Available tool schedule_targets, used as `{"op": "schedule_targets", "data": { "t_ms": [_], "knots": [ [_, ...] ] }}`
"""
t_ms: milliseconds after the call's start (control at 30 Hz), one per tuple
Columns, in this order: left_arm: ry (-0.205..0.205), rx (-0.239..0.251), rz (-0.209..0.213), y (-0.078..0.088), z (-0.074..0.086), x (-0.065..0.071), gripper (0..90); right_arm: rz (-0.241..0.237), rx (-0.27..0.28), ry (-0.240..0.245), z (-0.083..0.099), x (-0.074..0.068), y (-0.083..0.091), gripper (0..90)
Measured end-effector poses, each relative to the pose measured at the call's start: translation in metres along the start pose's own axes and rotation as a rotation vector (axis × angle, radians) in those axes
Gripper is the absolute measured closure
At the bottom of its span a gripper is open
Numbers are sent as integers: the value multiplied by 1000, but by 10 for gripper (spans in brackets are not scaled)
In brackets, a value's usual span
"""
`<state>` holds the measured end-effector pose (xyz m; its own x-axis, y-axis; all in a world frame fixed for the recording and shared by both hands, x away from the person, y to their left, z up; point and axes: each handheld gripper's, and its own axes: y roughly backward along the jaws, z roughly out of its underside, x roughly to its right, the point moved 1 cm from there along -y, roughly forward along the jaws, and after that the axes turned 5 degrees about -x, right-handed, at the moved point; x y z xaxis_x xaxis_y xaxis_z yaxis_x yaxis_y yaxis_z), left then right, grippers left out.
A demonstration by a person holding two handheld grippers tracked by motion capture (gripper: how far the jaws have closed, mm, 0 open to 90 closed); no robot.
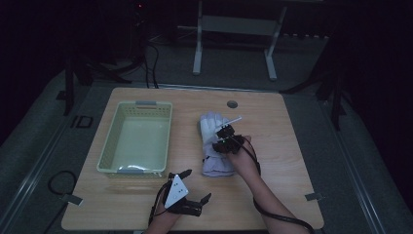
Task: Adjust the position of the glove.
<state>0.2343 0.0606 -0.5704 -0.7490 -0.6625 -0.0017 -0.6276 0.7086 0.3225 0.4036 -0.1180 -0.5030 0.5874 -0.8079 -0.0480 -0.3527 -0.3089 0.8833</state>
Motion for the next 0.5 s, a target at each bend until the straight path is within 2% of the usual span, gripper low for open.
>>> {"op": "schedule_targets", "data": {
  "t_ms": [200,500],
  "knots": [
    [-4,0,-1,0,0,0,1,-10,-11,-1,2,1,-7,660],
    [-3,0,-2,0,0,0,0,-35,-17,-9,9,11,-3,659]
  ]
}}
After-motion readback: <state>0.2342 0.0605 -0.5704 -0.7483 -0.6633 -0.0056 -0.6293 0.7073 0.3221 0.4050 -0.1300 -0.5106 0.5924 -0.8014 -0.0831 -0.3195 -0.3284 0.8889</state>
